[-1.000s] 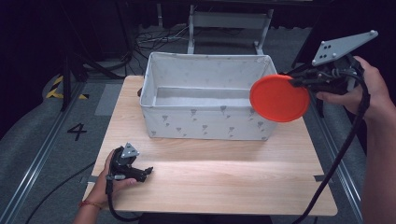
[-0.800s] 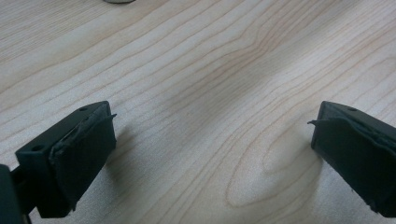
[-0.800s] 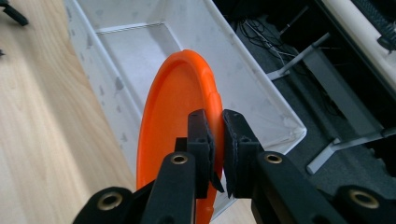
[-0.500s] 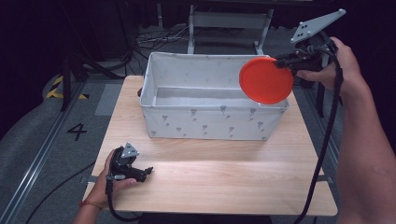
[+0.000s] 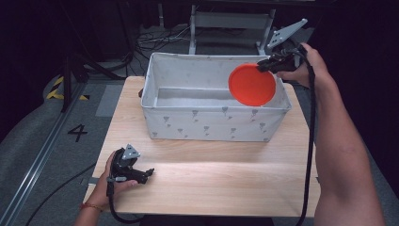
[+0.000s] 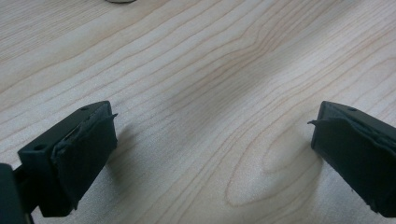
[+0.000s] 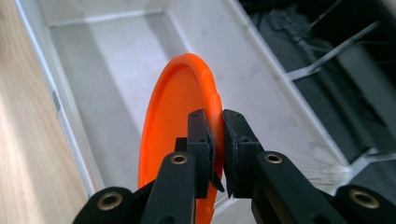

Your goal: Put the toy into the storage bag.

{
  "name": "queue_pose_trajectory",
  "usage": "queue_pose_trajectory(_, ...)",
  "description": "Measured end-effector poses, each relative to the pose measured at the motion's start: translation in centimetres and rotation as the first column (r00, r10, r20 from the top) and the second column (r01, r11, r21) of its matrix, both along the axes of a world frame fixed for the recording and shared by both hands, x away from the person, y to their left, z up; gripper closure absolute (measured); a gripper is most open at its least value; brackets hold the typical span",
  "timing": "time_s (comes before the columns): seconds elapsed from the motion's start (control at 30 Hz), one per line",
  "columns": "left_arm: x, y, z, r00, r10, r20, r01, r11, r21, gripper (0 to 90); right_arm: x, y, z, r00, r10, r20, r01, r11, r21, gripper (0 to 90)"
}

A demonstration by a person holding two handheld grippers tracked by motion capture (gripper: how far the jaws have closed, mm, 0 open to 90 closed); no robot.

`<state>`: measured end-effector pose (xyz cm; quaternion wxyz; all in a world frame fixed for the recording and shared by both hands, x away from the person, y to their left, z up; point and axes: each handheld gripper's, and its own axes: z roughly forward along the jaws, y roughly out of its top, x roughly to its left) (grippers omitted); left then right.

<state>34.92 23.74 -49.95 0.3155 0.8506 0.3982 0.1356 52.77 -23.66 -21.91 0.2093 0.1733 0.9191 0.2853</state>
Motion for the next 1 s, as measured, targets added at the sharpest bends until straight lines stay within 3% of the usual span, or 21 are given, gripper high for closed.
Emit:
queue_pose_trajectory(0.23, -0.1, 0.0, 0.0, 1.0, 0.006, 0.001, -0.006, 1.0, 0.001, 0.6, 0.4, 0.7, -2.2, 0.9961, 0.049, -0.074, -0.055, 0.995, -0.085, 82.3)
queue_pose_trajectory(0.43, -0.1, 0.0, 0.0, 1.0, 0.006, -0.001, -0.006, 1.0, 0.0, 0.5, -0.1, 0.3, -3.5, 0.9868, 0.08, -0.141, -0.103, 0.98, -0.171, 82.3)
queue_pose_trajectory(0.63, -0.1, 0.0, 0.0, 1.0, 0.005, -0.001, -0.005, 1.0, -0.001, 0.6, -0.4, 0.0, -4.3, 0.9787, 0.091, -0.184, -0.125, 0.975, -0.185, 82.1)
queue_pose_trajectory(0.9, -0.1, 0.1, 0.0, 1.0, 0.005, 0.003, -0.005, 1.0, 0.002, 0.5, -1.5, 0.7, -4.8, 0.971, 0.107, -0.214, -0.164, 0.95, -0.267, 81.7)
queue_pose_trajectory(1.0, -0.1, 0.0, 0.0, 1.0, 0.007, 0.0, -0.007, 1.0, -0.002, 0.5, -1.2, 1.2, -5.3, 0.9651, 0.109, -0.238, -0.182, 0.934, -0.308, 81.5)
